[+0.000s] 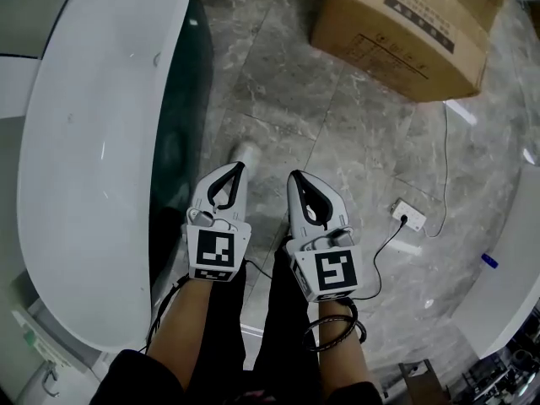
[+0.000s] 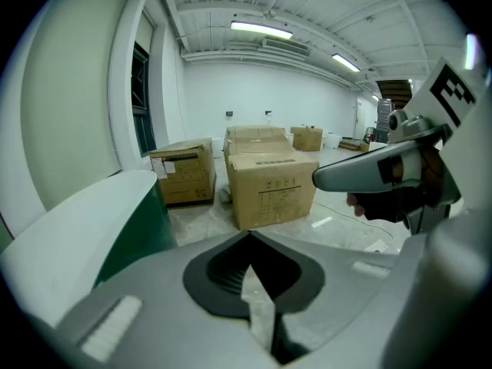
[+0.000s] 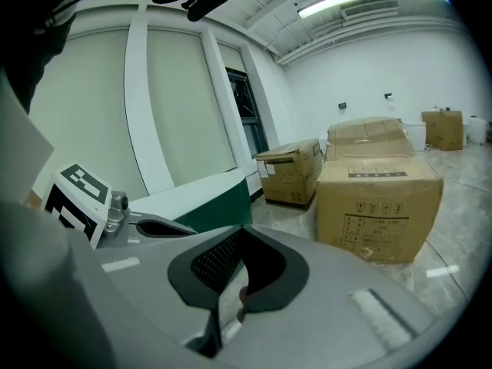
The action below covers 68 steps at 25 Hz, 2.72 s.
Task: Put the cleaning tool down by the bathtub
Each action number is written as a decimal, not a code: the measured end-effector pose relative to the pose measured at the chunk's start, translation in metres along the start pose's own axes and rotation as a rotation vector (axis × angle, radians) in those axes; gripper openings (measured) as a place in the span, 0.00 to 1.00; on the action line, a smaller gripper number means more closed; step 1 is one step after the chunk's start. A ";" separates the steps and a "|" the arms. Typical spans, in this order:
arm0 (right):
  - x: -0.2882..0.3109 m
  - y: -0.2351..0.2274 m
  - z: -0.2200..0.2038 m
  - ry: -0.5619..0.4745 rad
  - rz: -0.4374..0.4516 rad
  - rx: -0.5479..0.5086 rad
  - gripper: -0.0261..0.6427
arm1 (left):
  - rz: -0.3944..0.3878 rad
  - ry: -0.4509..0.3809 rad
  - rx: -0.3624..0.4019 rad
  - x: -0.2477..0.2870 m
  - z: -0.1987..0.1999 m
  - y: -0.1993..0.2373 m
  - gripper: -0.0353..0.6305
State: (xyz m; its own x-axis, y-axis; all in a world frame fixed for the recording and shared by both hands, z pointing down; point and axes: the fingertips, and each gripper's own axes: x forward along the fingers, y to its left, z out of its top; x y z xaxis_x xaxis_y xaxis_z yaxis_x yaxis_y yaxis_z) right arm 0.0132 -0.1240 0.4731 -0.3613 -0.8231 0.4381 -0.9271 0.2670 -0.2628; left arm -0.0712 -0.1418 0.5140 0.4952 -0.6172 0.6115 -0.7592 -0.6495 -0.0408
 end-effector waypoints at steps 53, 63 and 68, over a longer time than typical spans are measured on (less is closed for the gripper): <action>-0.188 0.045 0.292 -0.354 0.040 -0.174 0.07 | 0.257 -0.383 -0.032 -0.233 0.272 0.009 0.05; -0.211 0.053 0.320 -0.405 0.056 -0.209 0.07 | 0.274 -0.428 0.019 -0.263 0.299 0.009 0.05; -0.218 0.059 0.326 -0.410 0.062 -0.243 0.07 | 0.283 -0.430 0.041 -0.273 0.305 0.006 0.05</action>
State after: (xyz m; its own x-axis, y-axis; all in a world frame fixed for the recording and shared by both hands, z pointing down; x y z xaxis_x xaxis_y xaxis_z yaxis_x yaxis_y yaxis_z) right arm 0.0698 -0.0923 0.0825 -0.3932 -0.9186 0.0396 -0.9190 0.3913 -0.0482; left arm -0.0827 -0.1127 0.1056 0.4085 -0.8923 0.1920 -0.8756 -0.4425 -0.1937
